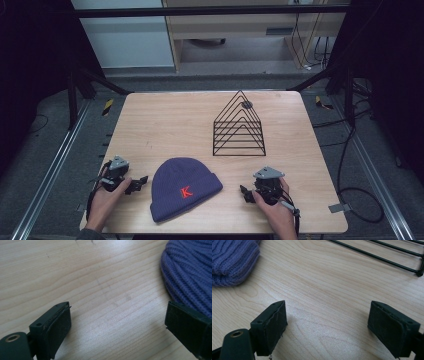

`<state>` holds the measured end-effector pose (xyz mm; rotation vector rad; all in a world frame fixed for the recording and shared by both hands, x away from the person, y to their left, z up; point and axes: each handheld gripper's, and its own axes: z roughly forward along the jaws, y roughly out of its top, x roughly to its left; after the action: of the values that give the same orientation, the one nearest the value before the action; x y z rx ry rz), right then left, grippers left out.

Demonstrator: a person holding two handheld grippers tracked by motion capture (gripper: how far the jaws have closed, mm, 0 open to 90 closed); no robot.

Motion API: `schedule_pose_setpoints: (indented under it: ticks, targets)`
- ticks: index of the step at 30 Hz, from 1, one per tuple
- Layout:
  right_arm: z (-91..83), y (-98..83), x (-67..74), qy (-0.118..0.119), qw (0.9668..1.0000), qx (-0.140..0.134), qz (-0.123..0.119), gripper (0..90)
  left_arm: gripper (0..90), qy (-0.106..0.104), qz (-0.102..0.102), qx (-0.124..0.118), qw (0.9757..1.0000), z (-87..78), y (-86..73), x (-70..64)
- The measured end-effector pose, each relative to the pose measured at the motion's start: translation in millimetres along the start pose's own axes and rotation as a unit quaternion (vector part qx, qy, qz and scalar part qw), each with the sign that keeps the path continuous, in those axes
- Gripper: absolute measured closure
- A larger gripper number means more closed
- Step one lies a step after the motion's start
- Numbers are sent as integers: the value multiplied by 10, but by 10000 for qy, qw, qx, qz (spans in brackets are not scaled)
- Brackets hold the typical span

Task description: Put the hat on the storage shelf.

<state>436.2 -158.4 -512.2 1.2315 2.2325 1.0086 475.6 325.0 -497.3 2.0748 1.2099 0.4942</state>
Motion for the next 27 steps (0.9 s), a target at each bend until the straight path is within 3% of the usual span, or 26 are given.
schedule_pose_setpoints:
  ticks: [2, 7, 10, 12, 14, 16, 18, 19, 20, 27]
  targets:
    - [0, 0, 0, -1, 10000, -1, -4, 157, 63, -110, -30, -43, 9999, -74, 119, 24]
    - [0, 0, 0, 0, 10000, 0, -1, 157, 64, -234, 146, 2, 9996, -125, 327, 16]
    - [0, 0, 0, -1, 10000, 0, -1, 157, 86, -366, 309, 92, 9988, -135, 581, -55]
    - [0, 0, 0, -1, 10000, -1, -1, 156, 98, -414, 336, 131, 9985, -128, 630, -74]
    - [1, 0, 0, 0, 10000, -2, -2, 157, 112, -520, 576, 457, 9959, -63, 838, -192]
    - [0, 0, 0, 0, 10000, -2, -2, 157, 114, -530, 613, 544, 9952, -29, 898, -240]
    - [0, 0, 0, 0, 10000, 0, -1, 157, 125, -632, 809, 796, 9915, 79, 1074, -356]
    - [0, 0, 0, 0, 10000, 0, 0, 157, 140, -632, 809, 796, 9915, 79, 1074, -356]
    - [0, 0, 0, 0, 10000, 0, -1, 157, 153, -717, 934, 958, 9884, 173, 1165, -424]
    - [0, -1, 1, -5, 10000, -2, 0, 157, 250, -784, 1126, 1317, 9817, 473, 1303, -558]
